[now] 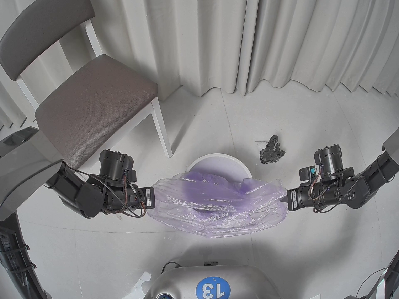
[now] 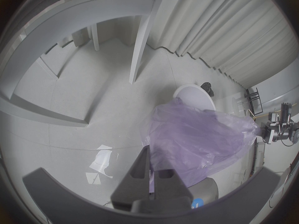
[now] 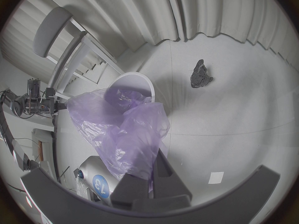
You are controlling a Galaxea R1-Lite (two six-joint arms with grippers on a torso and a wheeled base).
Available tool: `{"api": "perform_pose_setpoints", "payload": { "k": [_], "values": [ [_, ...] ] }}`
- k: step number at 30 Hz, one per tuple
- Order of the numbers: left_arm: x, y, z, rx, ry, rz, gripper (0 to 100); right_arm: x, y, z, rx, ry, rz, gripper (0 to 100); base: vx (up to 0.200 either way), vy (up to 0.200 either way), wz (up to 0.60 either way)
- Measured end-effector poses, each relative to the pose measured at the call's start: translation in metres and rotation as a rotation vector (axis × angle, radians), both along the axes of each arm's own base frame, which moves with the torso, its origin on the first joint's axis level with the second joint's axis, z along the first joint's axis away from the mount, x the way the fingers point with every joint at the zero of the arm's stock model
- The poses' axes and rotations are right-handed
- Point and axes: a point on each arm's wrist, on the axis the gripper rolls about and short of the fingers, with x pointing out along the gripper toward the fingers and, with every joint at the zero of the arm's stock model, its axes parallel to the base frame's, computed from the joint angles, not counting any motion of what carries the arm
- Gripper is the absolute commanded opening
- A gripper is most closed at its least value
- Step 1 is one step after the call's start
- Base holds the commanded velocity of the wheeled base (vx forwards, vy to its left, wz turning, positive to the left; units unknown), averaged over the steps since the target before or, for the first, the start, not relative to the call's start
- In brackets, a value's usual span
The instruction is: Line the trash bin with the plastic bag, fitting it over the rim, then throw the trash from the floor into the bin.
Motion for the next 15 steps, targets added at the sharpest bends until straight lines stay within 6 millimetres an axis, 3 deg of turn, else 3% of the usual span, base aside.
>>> {"api": "perform_pose_setpoints", "payload": {
  "k": [15],
  "values": [
    [0.047,-0.013,-0.008,-0.025,-0.141,0.034,0,0.031,0.004,-0.014,0.129,-0.012,-0.091,0,0.0,0.0,0.0]
  ]
}}
